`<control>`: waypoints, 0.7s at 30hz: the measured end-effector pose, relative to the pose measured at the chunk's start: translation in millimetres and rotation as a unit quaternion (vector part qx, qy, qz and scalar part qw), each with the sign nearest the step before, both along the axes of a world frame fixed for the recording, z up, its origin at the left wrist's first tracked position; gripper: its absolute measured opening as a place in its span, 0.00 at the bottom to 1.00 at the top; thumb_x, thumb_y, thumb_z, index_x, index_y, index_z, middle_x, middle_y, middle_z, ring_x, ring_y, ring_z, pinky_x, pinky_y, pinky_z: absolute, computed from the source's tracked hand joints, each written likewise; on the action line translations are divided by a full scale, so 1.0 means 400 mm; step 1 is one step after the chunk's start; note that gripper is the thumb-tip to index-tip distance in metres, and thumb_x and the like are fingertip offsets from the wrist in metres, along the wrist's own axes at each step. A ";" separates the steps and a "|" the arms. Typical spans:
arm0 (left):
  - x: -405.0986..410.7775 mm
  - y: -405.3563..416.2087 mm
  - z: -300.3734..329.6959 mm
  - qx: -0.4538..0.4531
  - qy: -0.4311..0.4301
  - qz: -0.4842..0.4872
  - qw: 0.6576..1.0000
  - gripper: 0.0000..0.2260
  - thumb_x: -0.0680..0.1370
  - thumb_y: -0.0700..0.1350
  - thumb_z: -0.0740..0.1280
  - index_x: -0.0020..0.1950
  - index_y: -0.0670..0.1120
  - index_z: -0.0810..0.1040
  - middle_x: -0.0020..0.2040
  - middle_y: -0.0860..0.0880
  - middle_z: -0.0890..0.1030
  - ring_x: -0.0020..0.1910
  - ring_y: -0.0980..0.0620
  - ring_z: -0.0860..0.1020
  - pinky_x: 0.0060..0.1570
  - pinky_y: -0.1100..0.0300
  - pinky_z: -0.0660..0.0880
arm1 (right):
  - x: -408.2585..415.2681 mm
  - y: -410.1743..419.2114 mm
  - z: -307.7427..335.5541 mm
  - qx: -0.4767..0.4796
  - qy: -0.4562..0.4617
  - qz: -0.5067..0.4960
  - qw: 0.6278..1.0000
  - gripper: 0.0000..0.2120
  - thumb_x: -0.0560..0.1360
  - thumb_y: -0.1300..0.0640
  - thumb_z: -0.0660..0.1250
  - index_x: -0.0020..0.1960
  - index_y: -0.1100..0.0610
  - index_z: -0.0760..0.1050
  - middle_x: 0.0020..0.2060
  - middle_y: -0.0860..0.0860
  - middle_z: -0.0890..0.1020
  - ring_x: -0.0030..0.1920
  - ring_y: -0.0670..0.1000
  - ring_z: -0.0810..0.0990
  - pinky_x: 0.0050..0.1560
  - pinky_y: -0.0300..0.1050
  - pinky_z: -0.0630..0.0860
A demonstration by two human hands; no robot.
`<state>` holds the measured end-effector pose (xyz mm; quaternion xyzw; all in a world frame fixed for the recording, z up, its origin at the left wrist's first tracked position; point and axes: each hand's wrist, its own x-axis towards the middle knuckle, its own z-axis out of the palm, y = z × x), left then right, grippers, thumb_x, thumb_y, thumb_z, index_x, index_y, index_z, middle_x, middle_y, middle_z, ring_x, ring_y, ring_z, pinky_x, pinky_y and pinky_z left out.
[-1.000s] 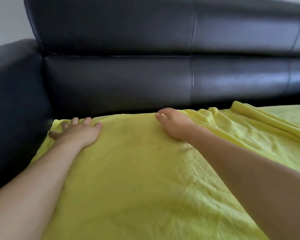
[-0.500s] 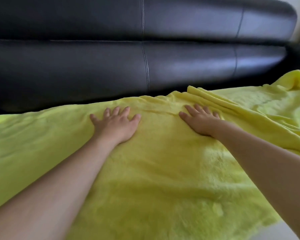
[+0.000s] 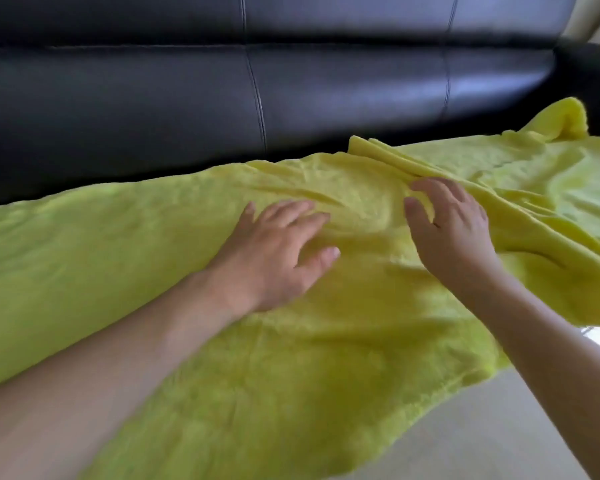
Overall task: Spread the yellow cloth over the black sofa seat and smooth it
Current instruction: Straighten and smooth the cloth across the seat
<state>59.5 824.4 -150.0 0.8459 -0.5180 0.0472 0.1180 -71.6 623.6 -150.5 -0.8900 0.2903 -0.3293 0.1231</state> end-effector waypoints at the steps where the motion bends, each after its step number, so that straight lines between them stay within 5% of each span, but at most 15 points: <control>1: -0.029 -0.010 -0.013 0.061 0.015 -0.016 0.998 0.33 0.76 0.70 0.41 0.79 0.58 0.52 0.80 0.55 0.49 0.78 0.53 0.47 0.74 0.38 0.45 | -0.050 0.003 -0.017 0.028 -0.025 -0.047 0.998 0.22 0.77 0.45 0.54 0.66 0.53 0.73 0.66 0.51 0.73 0.67 0.56 0.68 0.68 0.52 0.59; 3: -0.032 -0.028 -0.026 0.136 0.028 0.017 0.990 0.33 0.76 0.70 0.41 0.79 0.59 0.44 0.79 0.58 0.42 0.78 0.53 0.41 0.73 0.37 0.39 | -0.116 0.004 -0.063 0.093 -0.031 -0.141 0.985 0.22 0.76 0.46 0.55 0.65 0.52 0.72 0.67 0.53 0.72 0.68 0.58 0.66 0.70 0.53 0.56; 6: -0.014 -0.088 -0.015 0.121 0.026 0.083 0.989 0.32 0.78 0.67 0.44 0.79 0.56 0.48 0.80 0.54 0.45 0.78 0.48 0.44 0.73 0.38 0.39 | -0.145 0.000 -0.095 0.152 -0.010 -0.196 0.969 0.20 0.78 0.48 0.57 0.68 0.52 0.69 0.71 0.52 0.67 0.72 0.56 0.60 0.73 0.54 0.50; 11: -0.081 -0.248 -0.015 0.110 0.041 0.035 0.992 0.32 0.79 0.67 0.45 0.80 0.53 0.48 0.80 0.50 0.46 0.78 0.46 0.45 0.75 0.42 0.42 | -0.227 0.012 -0.078 0.228 -0.141 -0.277 0.923 0.23 0.77 0.51 0.57 0.72 0.50 0.62 0.75 0.48 0.55 0.75 0.51 0.50 0.74 0.50 0.44; 13: -0.089 -0.282 -0.024 0.126 0.042 0.039 0.990 0.33 0.79 0.67 0.44 0.80 0.54 0.47 0.80 0.51 0.46 0.78 0.46 0.44 0.74 0.41 0.40 | -0.264 0.025 -0.073 0.315 -0.208 -0.358 0.854 0.26 0.76 0.52 0.58 0.73 0.50 0.59 0.74 0.50 0.55 0.74 0.55 0.55 0.73 0.53 0.52; 15: -0.089 -0.304 -0.022 0.111 0.034 0.059 0.991 0.31 0.79 0.66 0.48 0.79 0.53 0.54 0.79 0.49 0.53 0.77 0.44 0.51 0.73 0.42 0.48 | -0.295 0.030 -0.084 0.476 -0.256 -0.432 0.722 0.29 0.74 0.51 0.61 0.73 0.53 0.59 0.71 0.54 0.61 0.68 0.58 0.65 0.63 0.52 0.64; 17: -0.085 -0.324 -0.007 0.062 0.000 0.064 0.996 0.23 0.80 0.61 0.54 0.70 0.50 0.69 0.71 0.46 0.67 0.70 0.42 0.63 0.67 0.47 0.62 | -0.314 0.043 -0.104 0.622 -0.326 -0.388 0.597 0.29 0.69 0.51 0.66 0.69 0.54 0.65 0.61 0.53 0.72 0.57 0.56 0.75 0.49 0.49 0.71; 18: -0.078 -0.328 0.002 0.037 -0.014 0.055 0.998 0.17 0.80 0.57 0.57 0.63 0.49 0.73 0.65 0.46 0.72 0.64 0.42 0.67 0.62 0.49 0.66 | -0.315 0.049 -0.115 0.663 -0.341 -0.341 0.572 0.25 0.70 0.53 0.67 0.65 0.53 0.68 0.57 0.53 0.76 0.53 0.55 0.79 0.44 0.47 0.75; 21: -0.074 -0.340 0.022 0.013 -0.028 0.001 1.000 0.07 0.79 0.48 0.59 0.46 0.47 0.74 0.51 0.47 0.76 0.54 0.43 0.72 0.53 0.50 0.71 | -0.314 0.062 -0.123 0.718 -0.309 -0.231 0.579 0.10 0.75 0.58 0.69 0.56 0.55 0.73 0.45 0.53 0.81 0.39 0.52 0.83 0.34 0.45 0.79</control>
